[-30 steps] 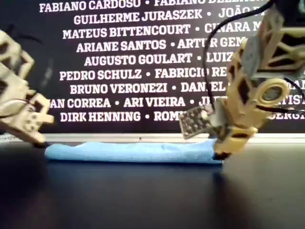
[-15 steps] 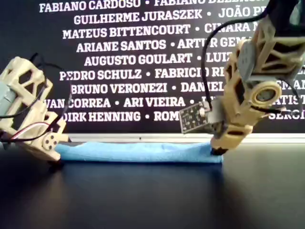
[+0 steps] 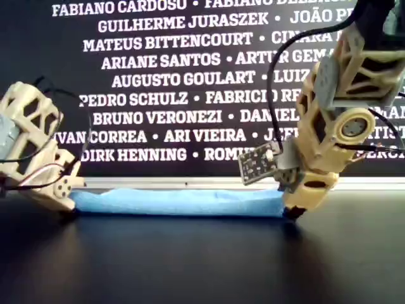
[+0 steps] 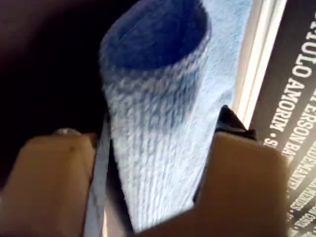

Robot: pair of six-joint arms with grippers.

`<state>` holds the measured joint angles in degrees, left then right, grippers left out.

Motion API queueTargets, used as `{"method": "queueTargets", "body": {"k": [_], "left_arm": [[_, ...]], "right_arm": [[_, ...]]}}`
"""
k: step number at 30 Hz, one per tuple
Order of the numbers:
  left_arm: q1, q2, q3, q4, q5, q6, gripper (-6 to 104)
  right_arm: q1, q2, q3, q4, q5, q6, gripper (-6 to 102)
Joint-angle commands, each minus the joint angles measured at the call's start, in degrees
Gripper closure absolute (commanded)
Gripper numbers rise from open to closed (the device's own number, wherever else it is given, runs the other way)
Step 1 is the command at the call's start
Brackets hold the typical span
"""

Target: Fold a cloth

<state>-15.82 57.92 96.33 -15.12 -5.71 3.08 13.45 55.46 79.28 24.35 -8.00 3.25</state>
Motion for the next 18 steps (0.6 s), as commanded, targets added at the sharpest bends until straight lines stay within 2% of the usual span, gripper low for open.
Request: {"method": "queueTargets", "body": {"k": [1,6,11,18], "left_arm": [[1.14,0.79,-3.16,-0.97,0.44,0.35,23],[0.97,0.70,-3.25,-0.79,0.53,0.97,23],[0.70,-0.70,-4.75,-0.79,0.35,5.01,23],[0.70,-1.49,-5.80,-0.70,-0.18,5.36,26]], "right_arm": [[0.09,1.93,-4.48,0.79,0.18,0.35,11],[0.70,-2.02,-10.63,1.85,0.35,0.35,11],[1.76,-4.31,-14.77,4.83,0.44,0.35,11],[1.76,-4.92,-15.12,5.45,0.44,0.35,14]]}}
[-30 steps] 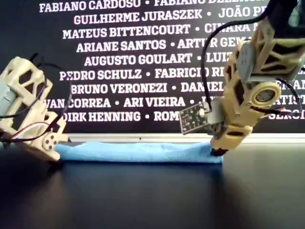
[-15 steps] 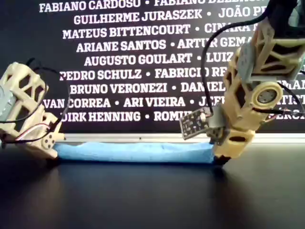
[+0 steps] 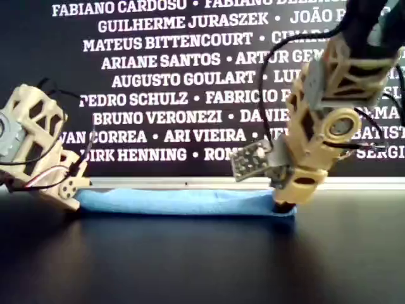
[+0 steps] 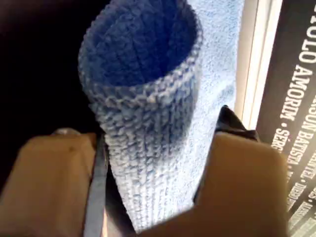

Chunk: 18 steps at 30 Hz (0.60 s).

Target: Fold a cloth

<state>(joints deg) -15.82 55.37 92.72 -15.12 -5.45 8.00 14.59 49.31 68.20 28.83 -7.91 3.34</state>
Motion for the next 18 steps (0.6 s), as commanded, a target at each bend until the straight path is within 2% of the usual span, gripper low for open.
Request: {"method": "queueTargets", "body": {"k": [1,4,9,12,15,18], "left_arm": [[0.70,1.05,-2.02,-0.70,-0.44,0.44,28],[0.79,1.05,-2.37,-0.79,0.26,0.44,45],[1.41,1.14,-2.81,-2.20,0.44,0.35,82],[0.88,1.93,-2.81,-2.20,0.44,-0.35,98],[0.70,2.02,-2.29,-2.20,0.44,0.00,99],[0.70,2.02,-1.41,-2.20,0.44,-0.44,99]], "right_arm": [[0.62,1.23,-3.96,0.97,0.35,0.26,16],[0.53,1.23,-3.96,0.97,0.26,0.35,30],[-0.09,1.23,-3.96,0.88,-0.18,0.35,61],[-0.35,1.41,-4.04,0.79,-0.44,0.44,78],[-0.44,1.32,-4.04,0.79,-0.44,0.44,93],[-0.53,2.29,-2.81,0.88,-0.26,0.44,99]]}}
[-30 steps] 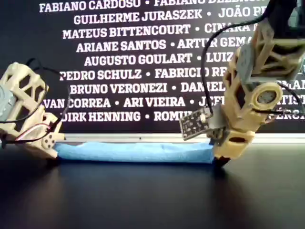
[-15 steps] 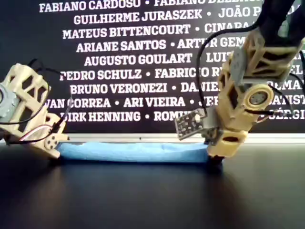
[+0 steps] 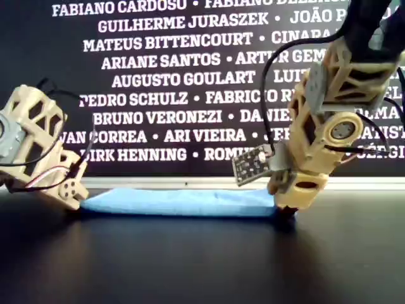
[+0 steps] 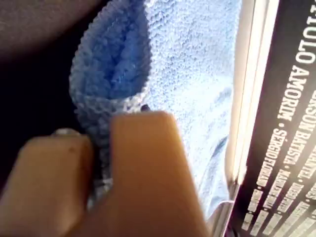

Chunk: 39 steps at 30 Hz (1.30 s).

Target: Fold a cloth

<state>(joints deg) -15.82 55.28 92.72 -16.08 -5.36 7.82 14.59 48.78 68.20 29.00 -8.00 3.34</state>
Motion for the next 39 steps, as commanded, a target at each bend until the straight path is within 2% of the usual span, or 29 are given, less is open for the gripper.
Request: {"method": "queueTargets", "body": {"k": [1,5,12,16,20,39], "left_arm": [[0.70,2.20,-1.41,-1.23,0.35,-0.26,99],[0.53,2.37,-1.32,-1.14,0.35,0.53,99],[0.44,7.12,2.29,-0.18,0.26,0.62,99],[-3.16,14.06,9.40,-0.09,-0.70,0.62,99],[-5.01,20.74,16.17,-0.09,-0.70,0.62,99],[-6.15,40.61,40.25,0.00,0.35,0.62,99]], "right_arm": [[-0.53,3.16,-2.55,0.70,-0.35,0.44,98],[-0.70,3.69,-2.46,0.88,-0.09,0.35,97],[-1.58,10.02,0.44,0.97,0.18,0.35,97],[-1.58,15.47,6.77,0.97,0.00,0.35,97],[-1.49,20.30,12.66,0.97,-0.35,0.35,97],[-0.70,44.47,37.27,0.97,-0.44,0.35,97]]}}
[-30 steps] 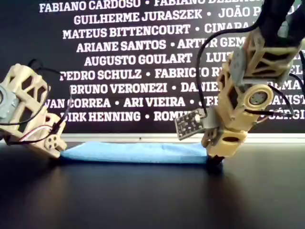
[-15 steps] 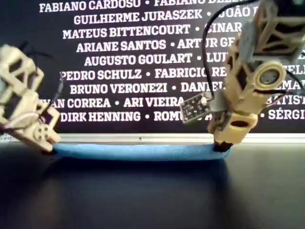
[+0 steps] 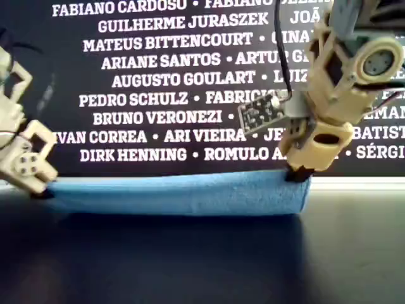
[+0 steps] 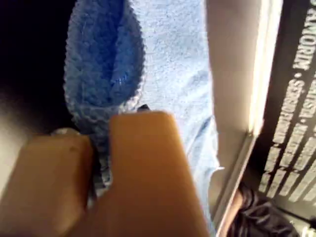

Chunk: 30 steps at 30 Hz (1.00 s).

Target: Fold a cloth

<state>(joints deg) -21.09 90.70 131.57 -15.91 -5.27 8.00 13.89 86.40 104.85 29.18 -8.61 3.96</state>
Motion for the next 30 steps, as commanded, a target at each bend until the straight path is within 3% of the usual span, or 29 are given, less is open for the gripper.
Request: {"method": "queueTargets", "body": {"k": [1,7,15,24,27,30], "left_arm": [[-1.41,5.80,2.55,-0.18,0.26,0.44,99],[-3.78,9.14,7.56,-0.18,0.26,0.09,99],[-4.22,10.46,12.13,-0.18,0.26,-0.35,99],[-8.44,10.46,15.29,-0.18,0.26,0.26,98],[-8.44,10.46,15.29,-0.18,0.26,0.35,97],[-8.44,10.46,15.56,-0.18,0.26,0.35,92]], "right_arm": [[0.00,7.91,1.85,0.79,0.18,-0.26,97],[0.00,11.16,9.49,0.79,0.18,-0.26,97],[0.18,11.34,15.29,0.79,0.18,-0.26,97],[0.18,10.81,17.67,0.79,0.18,-0.26,95],[0.18,11.43,19.69,0.79,0.18,-0.26,90],[-0.09,11.43,21.09,0.79,0.18,-0.26,77]]}}
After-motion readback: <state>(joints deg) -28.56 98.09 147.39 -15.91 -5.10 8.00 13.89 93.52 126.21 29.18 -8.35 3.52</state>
